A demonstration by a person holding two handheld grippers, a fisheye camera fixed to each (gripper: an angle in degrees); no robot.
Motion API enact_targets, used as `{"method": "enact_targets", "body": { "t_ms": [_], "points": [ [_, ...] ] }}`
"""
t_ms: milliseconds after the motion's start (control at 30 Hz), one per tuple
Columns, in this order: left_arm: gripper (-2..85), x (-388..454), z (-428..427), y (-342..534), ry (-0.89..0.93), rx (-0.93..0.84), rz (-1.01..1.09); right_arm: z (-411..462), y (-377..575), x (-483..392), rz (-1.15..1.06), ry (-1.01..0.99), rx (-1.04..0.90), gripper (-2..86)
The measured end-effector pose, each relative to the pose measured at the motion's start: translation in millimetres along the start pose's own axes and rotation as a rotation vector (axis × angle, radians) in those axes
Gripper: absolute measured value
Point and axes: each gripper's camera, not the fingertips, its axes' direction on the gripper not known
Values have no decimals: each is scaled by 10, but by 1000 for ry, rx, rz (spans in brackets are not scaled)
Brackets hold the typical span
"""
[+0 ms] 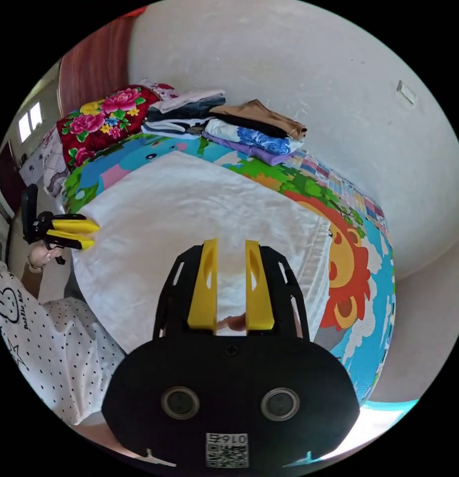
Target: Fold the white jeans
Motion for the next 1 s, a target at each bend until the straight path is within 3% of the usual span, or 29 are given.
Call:
{"method": "enact_targets", "body": {
  "t_ms": [133, 300, 600, 733, 867, 1000],
  "points": [
    [87, -4, 130, 54, -7, 11, 0, 310, -148, -71, -47, 54, -163, 50],
    [84, -110, 293, 108, 10, -2, -5, 21, 61, 37, -1, 122, -161, 4],
    [132, -1078, -146, 531, -225, 18, -233, -1039, 1431, 958, 410, 307, -135, 10],
    [162, -1581, 37, 807, -50, -58, -310, -1418, 1931, 807, 376, 95, -11, 95],
    [133, -1919, 526, 1053, 371, -75, -260, -1861, 2237, 294, 230, -34, 145, 133],
    [69, -2178, 851, 1104, 334, -67, -255, -2269, 2294, -325, 91, -28, 305, 149]
  ]
}}
